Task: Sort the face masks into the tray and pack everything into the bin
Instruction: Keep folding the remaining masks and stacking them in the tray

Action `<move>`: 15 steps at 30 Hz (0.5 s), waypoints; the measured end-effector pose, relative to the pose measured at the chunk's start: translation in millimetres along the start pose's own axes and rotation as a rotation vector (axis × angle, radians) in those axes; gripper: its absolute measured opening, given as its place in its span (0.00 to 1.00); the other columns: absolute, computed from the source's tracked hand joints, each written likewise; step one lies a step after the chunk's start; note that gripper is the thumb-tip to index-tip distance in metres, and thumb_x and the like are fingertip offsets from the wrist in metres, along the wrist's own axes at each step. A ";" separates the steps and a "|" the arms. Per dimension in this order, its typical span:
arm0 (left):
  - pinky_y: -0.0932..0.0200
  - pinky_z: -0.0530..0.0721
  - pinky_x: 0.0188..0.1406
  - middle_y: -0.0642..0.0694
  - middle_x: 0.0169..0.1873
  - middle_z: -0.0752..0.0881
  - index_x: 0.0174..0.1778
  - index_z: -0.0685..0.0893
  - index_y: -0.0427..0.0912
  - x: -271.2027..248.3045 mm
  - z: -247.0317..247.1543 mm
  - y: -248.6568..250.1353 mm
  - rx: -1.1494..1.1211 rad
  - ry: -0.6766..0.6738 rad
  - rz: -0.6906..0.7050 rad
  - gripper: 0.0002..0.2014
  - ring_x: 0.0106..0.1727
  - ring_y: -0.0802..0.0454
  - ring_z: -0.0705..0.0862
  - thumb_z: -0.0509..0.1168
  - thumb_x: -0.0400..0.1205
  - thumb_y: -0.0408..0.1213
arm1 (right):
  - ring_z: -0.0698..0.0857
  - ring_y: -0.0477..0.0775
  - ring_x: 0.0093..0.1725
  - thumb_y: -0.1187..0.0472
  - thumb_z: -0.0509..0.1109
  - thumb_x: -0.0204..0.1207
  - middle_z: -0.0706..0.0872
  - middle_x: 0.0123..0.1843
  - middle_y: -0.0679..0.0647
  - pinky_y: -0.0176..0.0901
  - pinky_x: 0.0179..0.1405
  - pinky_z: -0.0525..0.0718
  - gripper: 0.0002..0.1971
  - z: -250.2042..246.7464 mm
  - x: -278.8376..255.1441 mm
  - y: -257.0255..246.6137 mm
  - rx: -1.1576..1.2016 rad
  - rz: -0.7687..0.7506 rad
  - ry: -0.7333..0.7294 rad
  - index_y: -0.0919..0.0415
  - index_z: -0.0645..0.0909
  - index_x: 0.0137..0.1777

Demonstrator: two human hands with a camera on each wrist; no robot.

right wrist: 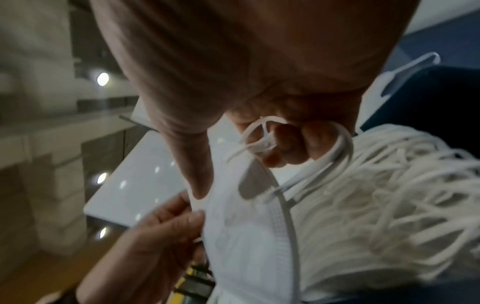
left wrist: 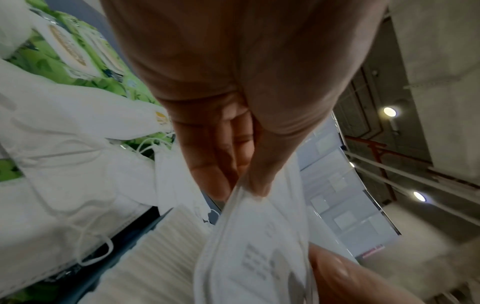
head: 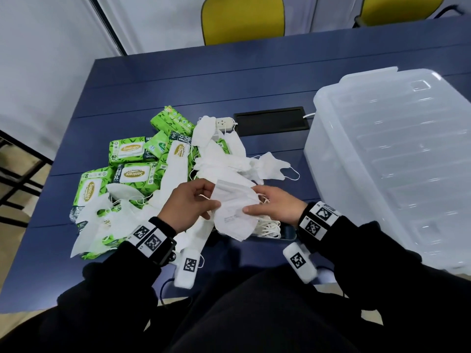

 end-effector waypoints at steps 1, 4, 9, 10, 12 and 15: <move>0.53 0.86 0.32 0.31 0.48 0.88 0.59 0.88 0.39 -0.5 4.3 3.6 0.019 -0.008 0.022 0.16 0.35 0.46 0.85 0.75 0.78 0.20 | 0.87 0.43 0.57 0.52 0.80 0.76 0.89 0.60 0.45 0.39 0.59 0.83 0.22 1.7 -1.4 -2.1 -0.095 -0.017 -0.018 0.56 0.84 0.67; 0.57 0.84 0.31 0.42 0.51 0.90 0.73 0.85 0.49 -1.2 10.9 10.6 0.090 0.008 0.098 0.28 0.31 0.51 0.83 0.71 0.80 0.19 | 0.85 0.51 0.67 0.44 0.70 0.73 0.89 0.66 0.49 0.51 0.73 0.79 0.28 4.5 -4.2 -2.6 -0.194 0.006 -0.018 0.58 0.83 0.69; 0.53 0.88 0.38 0.50 0.55 0.88 0.82 0.74 0.60 -3.5 15.5 12.2 0.245 0.010 0.190 0.33 0.33 0.55 0.81 0.63 0.86 0.22 | 0.84 0.46 0.62 0.61 0.69 0.83 0.86 0.63 0.43 0.36 0.63 0.79 0.19 -1.4 -5.5 -8.2 -0.258 -0.027 -0.016 0.54 0.76 0.73; 0.53 0.89 0.41 0.51 0.55 0.87 0.84 0.72 0.62 -3.5 17.6 11.4 0.278 0.000 0.196 0.34 0.35 0.55 0.82 0.62 0.86 0.23 | 0.84 0.42 0.56 0.64 0.69 0.83 0.85 0.58 0.39 0.29 0.54 0.78 0.19 -1.6 -6.0 -9.8 -0.257 -0.025 -0.023 0.50 0.74 0.72; 0.52 0.88 0.50 0.51 0.53 0.88 0.85 0.70 0.63 -3.4 22.0 12.0 0.349 -0.009 0.212 0.35 0.39 0.60 0.82 0.60 0.86 0.23 | 0.83 0.42 0.55 0.64 0.69 0.81 0.85 0.58 0.38 0.30 0.52 0.78 0.26 1.0 -4.8 -13.3 -0.243 -0.024 -0.042 0.46 0.71 0.76; 0.73 0.78 0.52 0.42 0.62 0.89 0.82 0.76 0.54 -3.2 24.4 16.2 0.419 0.016 0.238 0.33 0.49 0.62 0.81 0.59 0.84 0.20 | 0.82 0.52 0.70 0.47 0.66 0.73 0.84 0.71 0.46 0.52 0.73 0.78 0.32 4.3 0.3 -13.2 -0.263 -0.033 -0.039 0.39 0.69 0.80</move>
Point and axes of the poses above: each hand's wrist, its own x-axis towards the middle knuckle, its own z-axis out of the palm, y = z × x, the point moved 4 cm from there along x, towards the middle knuckle
